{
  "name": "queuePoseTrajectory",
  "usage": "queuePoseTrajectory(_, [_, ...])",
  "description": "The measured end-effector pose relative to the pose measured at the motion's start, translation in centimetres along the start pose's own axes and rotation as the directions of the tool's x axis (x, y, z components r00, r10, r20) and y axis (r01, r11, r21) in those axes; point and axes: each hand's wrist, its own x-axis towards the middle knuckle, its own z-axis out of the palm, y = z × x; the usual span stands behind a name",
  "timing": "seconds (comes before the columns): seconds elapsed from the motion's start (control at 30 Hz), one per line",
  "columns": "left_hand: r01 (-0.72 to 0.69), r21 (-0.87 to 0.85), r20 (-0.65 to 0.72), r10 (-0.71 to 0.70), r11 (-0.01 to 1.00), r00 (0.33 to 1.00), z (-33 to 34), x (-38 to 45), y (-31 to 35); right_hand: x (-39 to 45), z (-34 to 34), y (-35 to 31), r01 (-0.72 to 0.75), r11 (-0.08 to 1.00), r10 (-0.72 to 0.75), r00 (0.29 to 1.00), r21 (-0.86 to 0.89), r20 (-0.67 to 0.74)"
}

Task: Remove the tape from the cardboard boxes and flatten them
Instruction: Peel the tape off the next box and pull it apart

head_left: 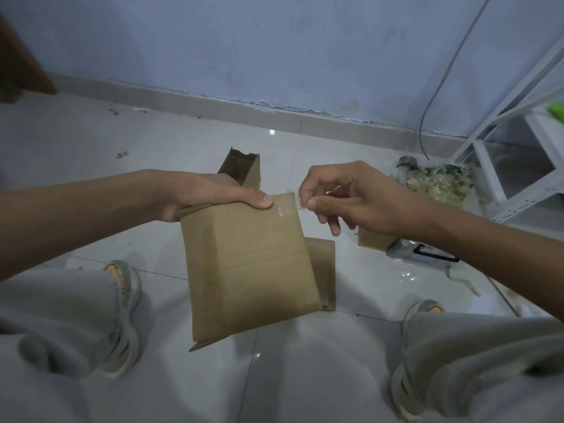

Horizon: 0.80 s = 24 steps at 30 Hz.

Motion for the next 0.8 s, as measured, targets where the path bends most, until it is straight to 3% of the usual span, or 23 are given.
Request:
queuePoseTrajectory(0.13, [-0.155, 0.089, -0.078, 0.162, 0.984, 0.984, -0.1, -0.2, 0.1, -0.3, -0.3, 0.4, -0.051, 0.979, 0.057, 0.998, 0.199, -0.027])
queuePoseTrajectory(0.3, [-0.209, 0.178, -0.213, 0.245, 0.962, 0.946, 0.3, 0.7, 0.4, -0.1, 0.9, -0.1, -0.041, 0.933, 0.093, 0.987, 0.358, -0.131])
queuePoseTrajectory(0.53, [-0.275, 0.156, -0.252, 0.307, 0.949, 0.918, 0.6, 1.6, -0.2, 0.7, 2.1, -0.2, -0.114, 0.985, 0.135, 0.977, 0.126, -0.168])
queuePoseTrajectory(0.7, [-0.321, 0.201, -0.229, 0.363, 0.926, 0.903, 0.6, 1.3, -0.7, 0.2, 2.0, 0.1, -0.060, 0.970, 0.077, 0.995, 0.237, -0.064])
queuePoseTrajectory(0.8, [-0.361, 0.267, -0.224, 0.422, 0.894, 0.878, 0.7, 1.0, -0.9, -0.1, 1.8, 0.1, -0.116, 0.919, 0.141, 0.989, 0.377, -0.041])
